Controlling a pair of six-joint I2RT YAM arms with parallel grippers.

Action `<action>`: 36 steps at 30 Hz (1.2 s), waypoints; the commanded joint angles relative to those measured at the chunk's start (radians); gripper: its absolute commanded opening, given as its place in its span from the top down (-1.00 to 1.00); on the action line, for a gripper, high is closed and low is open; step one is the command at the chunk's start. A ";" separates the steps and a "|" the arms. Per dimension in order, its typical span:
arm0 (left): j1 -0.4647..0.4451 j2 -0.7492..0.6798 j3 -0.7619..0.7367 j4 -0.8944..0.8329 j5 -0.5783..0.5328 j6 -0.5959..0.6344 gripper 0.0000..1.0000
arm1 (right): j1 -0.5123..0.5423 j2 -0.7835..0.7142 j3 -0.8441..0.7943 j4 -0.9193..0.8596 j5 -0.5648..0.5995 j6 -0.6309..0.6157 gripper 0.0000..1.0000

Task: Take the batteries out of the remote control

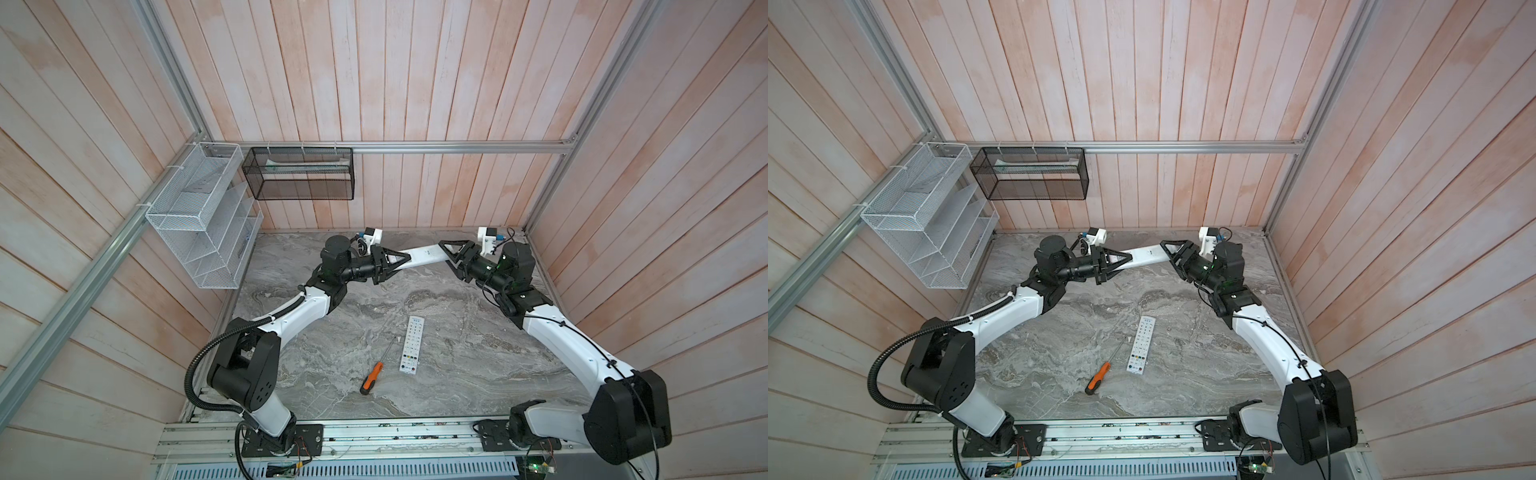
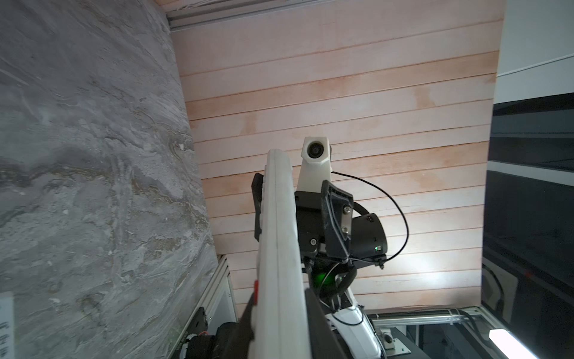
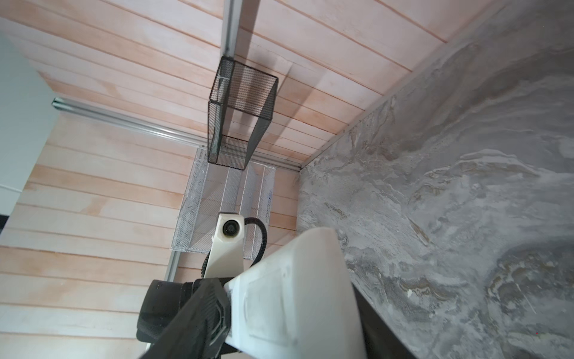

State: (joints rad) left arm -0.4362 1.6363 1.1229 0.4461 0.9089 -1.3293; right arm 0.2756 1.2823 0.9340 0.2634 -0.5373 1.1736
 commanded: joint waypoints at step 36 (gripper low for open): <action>0.132 -0.081 0.049 -0.728 0.137 0.825 0.56 | 0.176 0.416 0.530 -0.906 -0.080 -0.613 -0.96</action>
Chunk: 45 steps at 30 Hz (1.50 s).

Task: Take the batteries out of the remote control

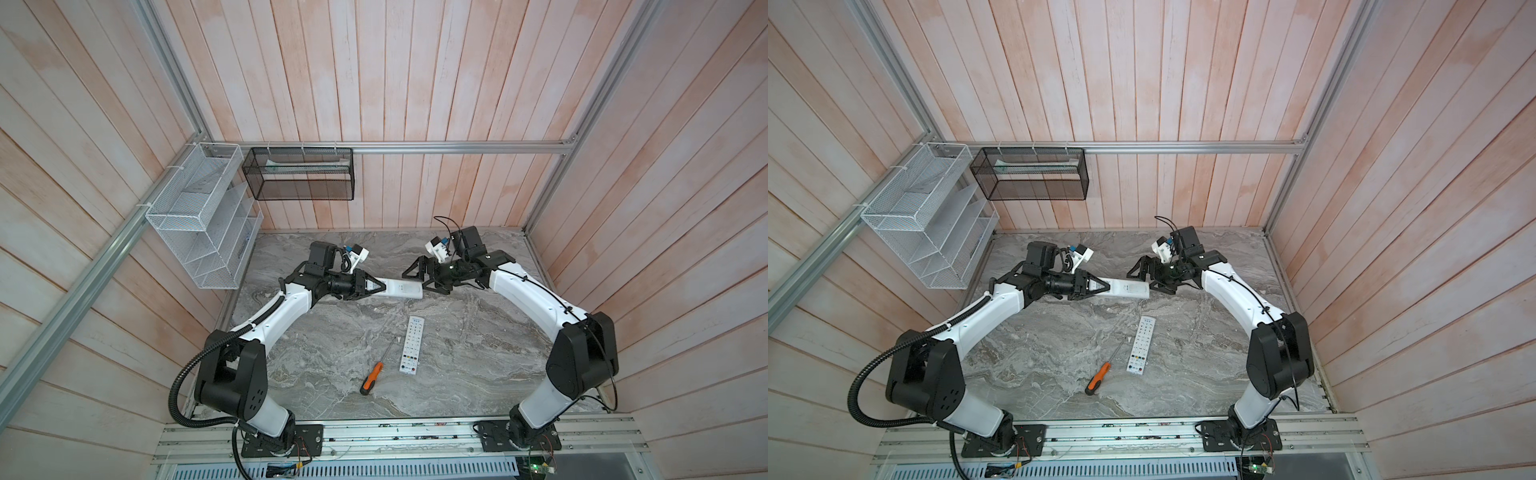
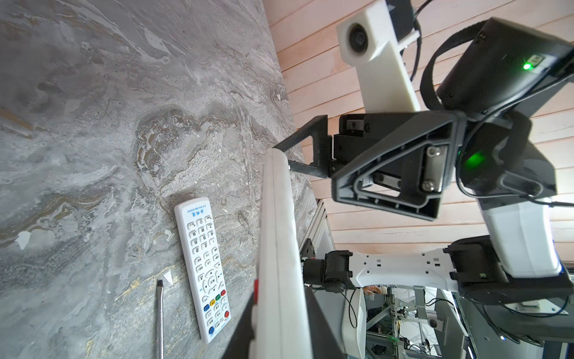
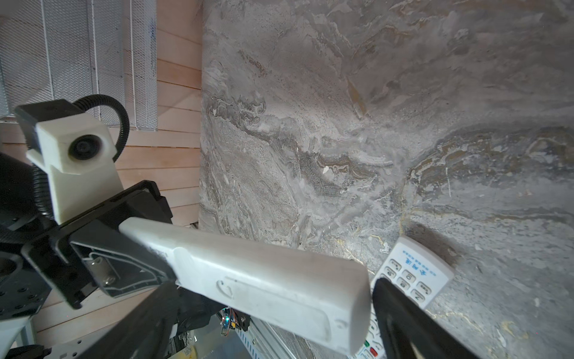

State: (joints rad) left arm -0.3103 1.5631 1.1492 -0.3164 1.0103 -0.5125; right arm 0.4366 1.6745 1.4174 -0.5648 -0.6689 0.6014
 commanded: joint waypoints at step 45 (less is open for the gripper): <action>0.006 -0.022 0.031 0.051 0.002 -0.017 0.62 | 0.077 0.080 0.128 -0.182 0.216 -0.045 -0.70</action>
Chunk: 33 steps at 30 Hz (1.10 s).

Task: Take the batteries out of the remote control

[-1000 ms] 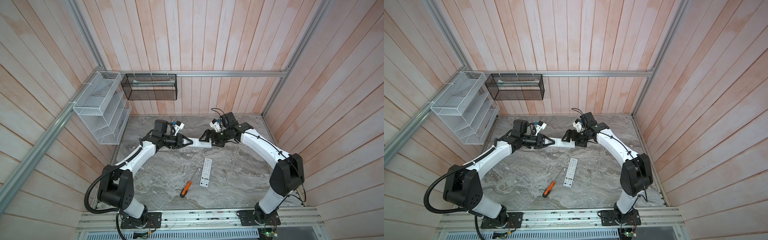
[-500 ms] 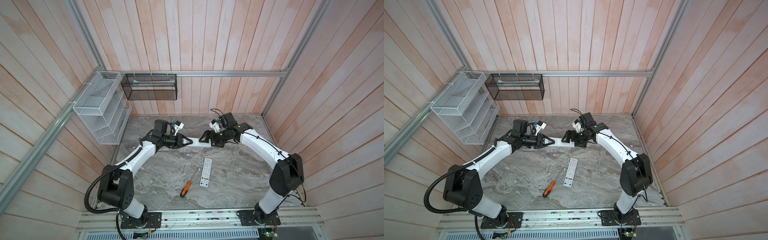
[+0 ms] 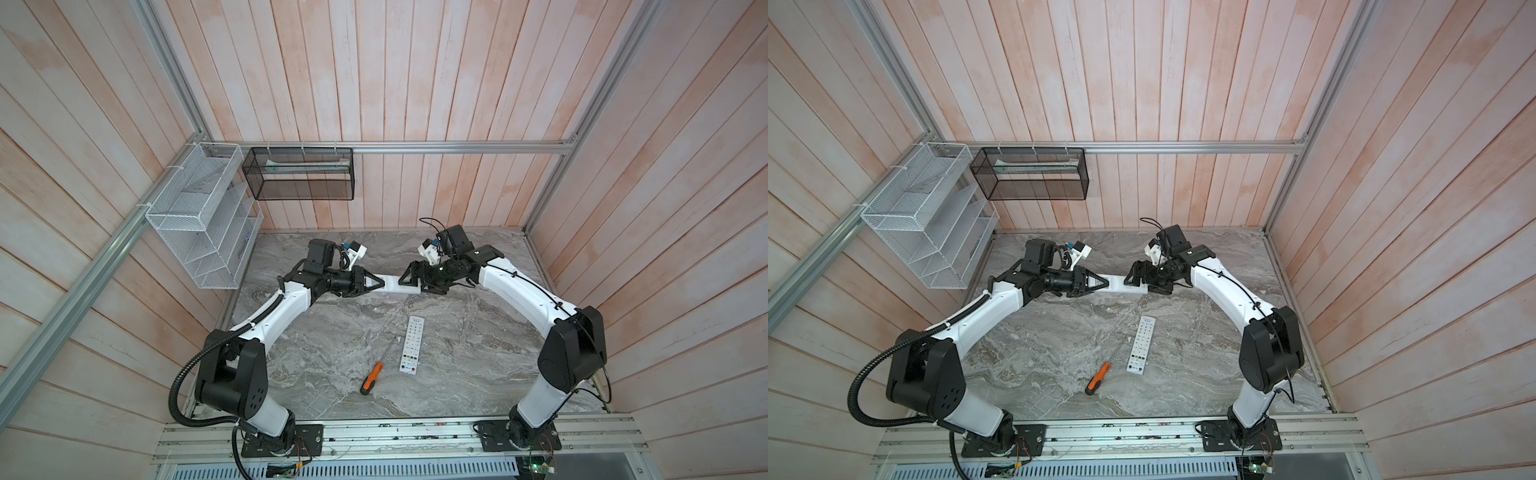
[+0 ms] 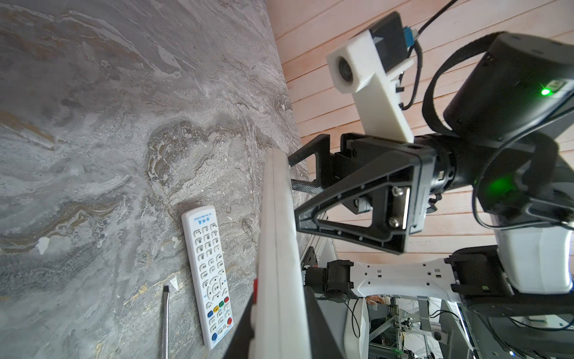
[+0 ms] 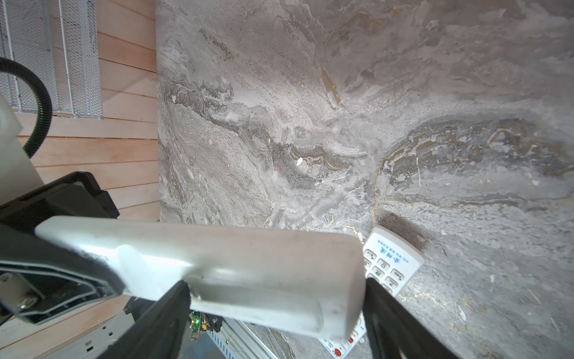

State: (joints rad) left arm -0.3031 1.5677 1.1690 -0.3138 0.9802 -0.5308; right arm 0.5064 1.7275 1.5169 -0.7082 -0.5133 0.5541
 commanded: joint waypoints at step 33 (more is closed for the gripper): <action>-0.001 -0.057 -0.035 0.133 0.062 -0.077 0.65 | 0.048 0.055 0.021 -0.022 0.148 0.038 -0.75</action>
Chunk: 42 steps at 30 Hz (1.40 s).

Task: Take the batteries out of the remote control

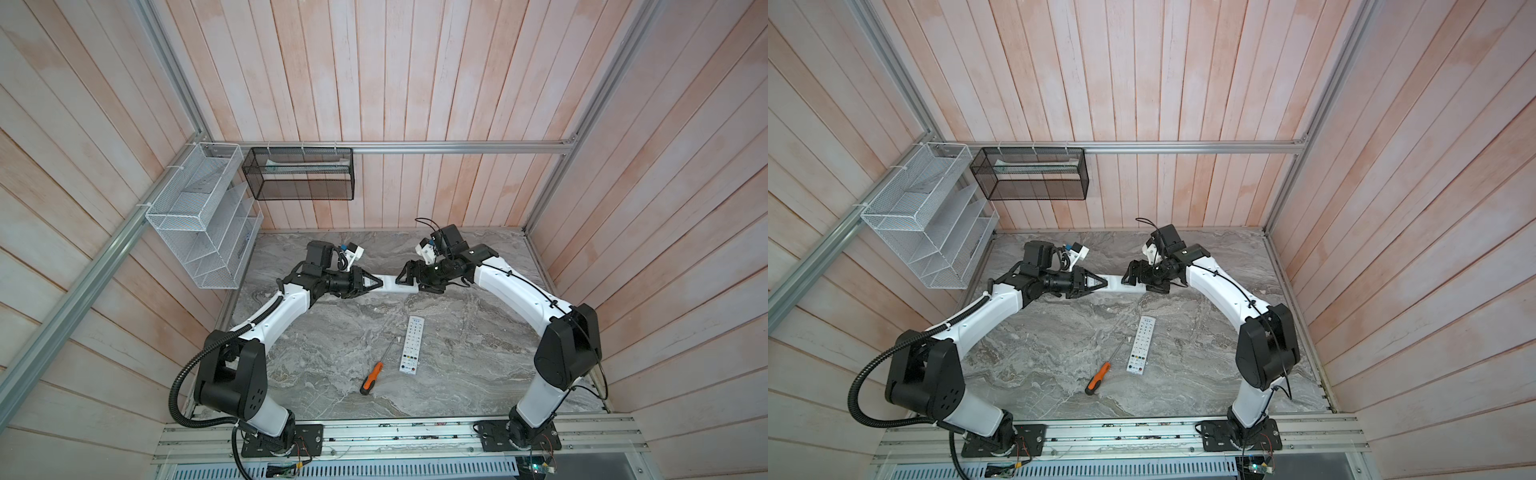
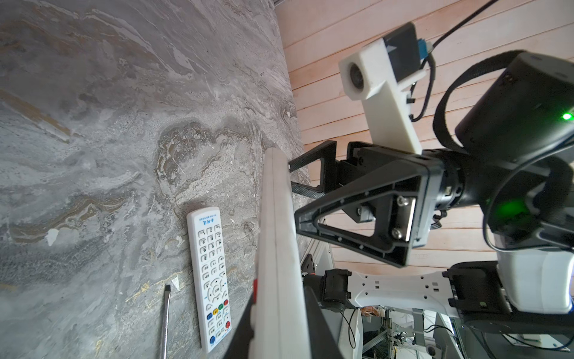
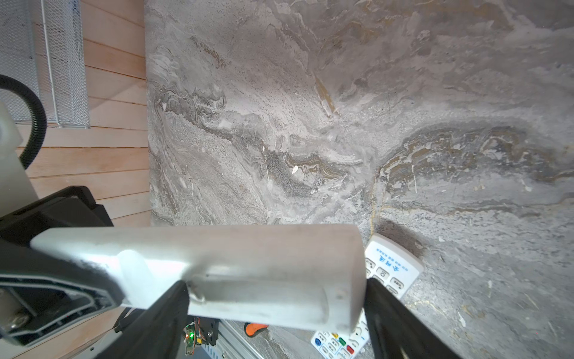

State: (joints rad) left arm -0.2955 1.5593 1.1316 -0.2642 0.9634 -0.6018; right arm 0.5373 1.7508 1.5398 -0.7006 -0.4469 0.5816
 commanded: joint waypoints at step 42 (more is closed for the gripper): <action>-0.010 -0.056 0.023 -0.107 -0.038 0.134 0.69 | 0.031 0.003 -0.006 0.010 0.061 -0.009 -0.77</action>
State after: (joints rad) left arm -0.3050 1.5219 1.1275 -0.3969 0.9005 -0.4786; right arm 0.5678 1.7660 1.5551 -0.7128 -0.3283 0.5758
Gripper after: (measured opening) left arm 0.202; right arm 0.885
